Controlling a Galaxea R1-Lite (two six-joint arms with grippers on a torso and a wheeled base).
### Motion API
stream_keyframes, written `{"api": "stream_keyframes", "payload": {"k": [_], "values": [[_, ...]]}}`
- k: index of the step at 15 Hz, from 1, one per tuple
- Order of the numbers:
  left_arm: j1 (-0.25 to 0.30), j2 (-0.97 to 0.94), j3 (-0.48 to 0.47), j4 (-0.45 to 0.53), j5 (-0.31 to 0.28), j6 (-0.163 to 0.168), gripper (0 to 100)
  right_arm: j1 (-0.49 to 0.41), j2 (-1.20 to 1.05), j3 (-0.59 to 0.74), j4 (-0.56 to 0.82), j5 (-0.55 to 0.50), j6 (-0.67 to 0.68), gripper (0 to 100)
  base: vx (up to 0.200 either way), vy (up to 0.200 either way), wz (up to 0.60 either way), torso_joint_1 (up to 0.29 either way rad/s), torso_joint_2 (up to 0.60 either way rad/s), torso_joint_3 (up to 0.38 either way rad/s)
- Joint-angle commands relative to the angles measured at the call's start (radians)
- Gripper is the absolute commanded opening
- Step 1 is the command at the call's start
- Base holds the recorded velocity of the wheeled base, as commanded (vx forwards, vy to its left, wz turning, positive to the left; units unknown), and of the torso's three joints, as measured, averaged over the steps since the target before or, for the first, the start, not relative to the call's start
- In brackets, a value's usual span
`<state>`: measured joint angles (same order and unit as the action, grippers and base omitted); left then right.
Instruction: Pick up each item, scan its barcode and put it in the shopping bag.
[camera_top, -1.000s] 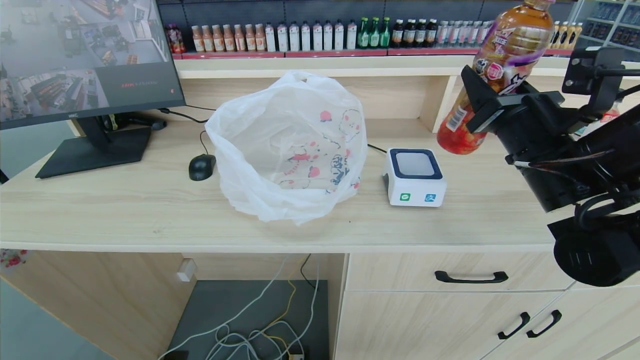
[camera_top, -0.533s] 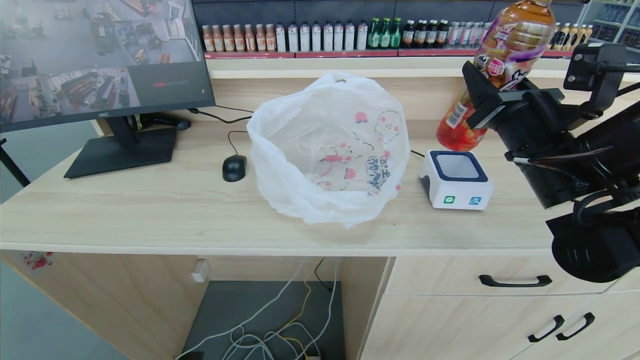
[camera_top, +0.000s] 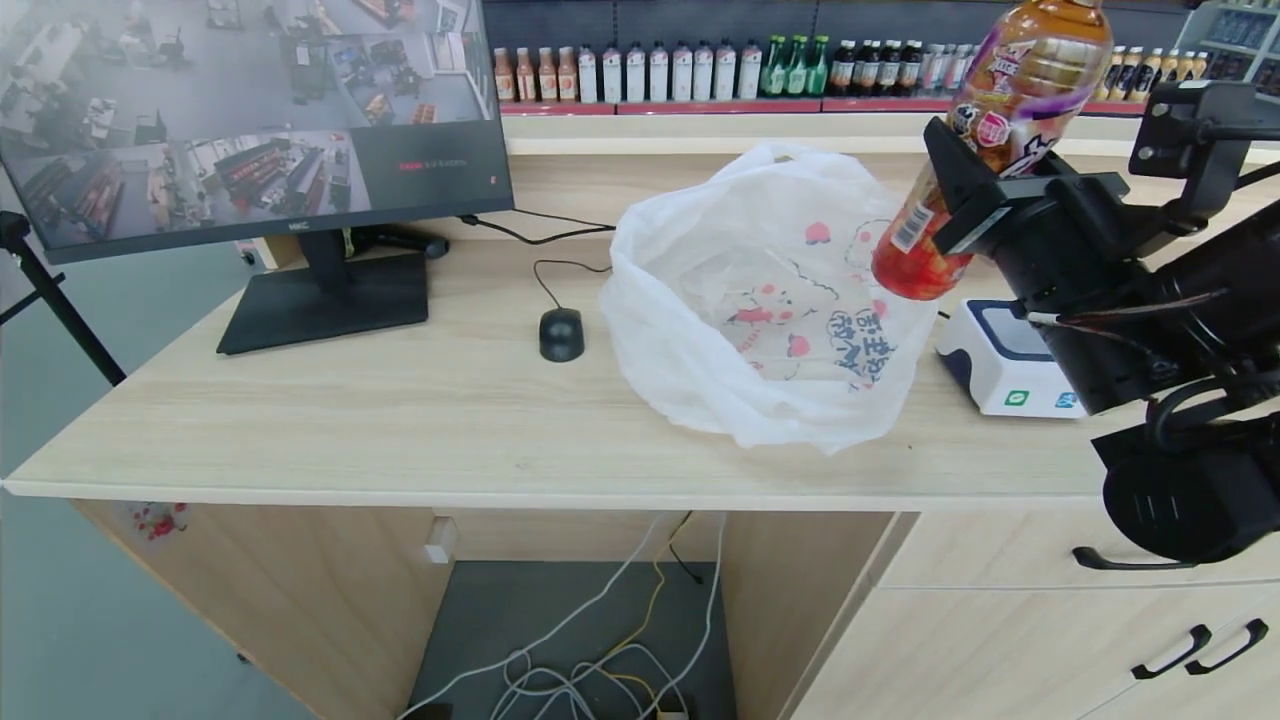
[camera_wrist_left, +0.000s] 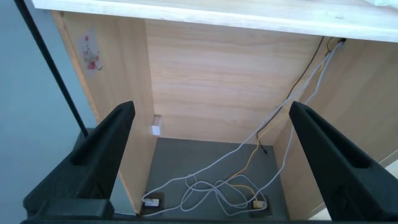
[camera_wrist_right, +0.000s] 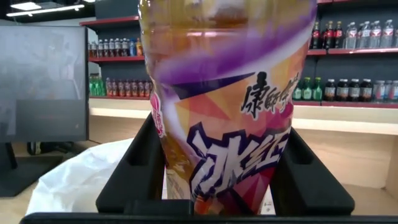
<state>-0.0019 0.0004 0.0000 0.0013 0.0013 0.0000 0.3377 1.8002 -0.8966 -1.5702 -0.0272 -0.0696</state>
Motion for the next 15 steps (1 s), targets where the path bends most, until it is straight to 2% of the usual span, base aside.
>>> {"api": "stream_keyframes", "payload": {"k": [1,5,7,11,15], "values": [[0.0,0.0,0.0,0.0,0.0,0.0,100,0.009,-0.01,0.001,0.006,0.006,0.001,0,0.0,0.0,0.0,0.0,0.0,0.0],[0.0,0.0,0.0,0.0,0.0,0.0,100,0.061,-0.064,-0.076,0.288,0.006,0.031,0,0.0,0.0,0.0,0.0,0.0,0.0],[0.0,0.0,0.0,0.0,0.0,0.0,100,0.077,-0.05,-0.122,0.348,0.006,0.059,0,0.0,0.0,0.0,0.0,0.0,0.0],[0.0,0.0,0.0,0.0,0.0,0.0,100,0.083,0.065,-0.383,0.567,0.004,0.088,0,0.0,0.0,0.0,0.0,0.0,0.0],[0.0,0.0,0.0,0.0,0.0,0.0,100,0.089,0.199,-0.553,0.633,0.006,0.1,0,0.0,0.0,0.0,0.0,0.0,0.0]]}}
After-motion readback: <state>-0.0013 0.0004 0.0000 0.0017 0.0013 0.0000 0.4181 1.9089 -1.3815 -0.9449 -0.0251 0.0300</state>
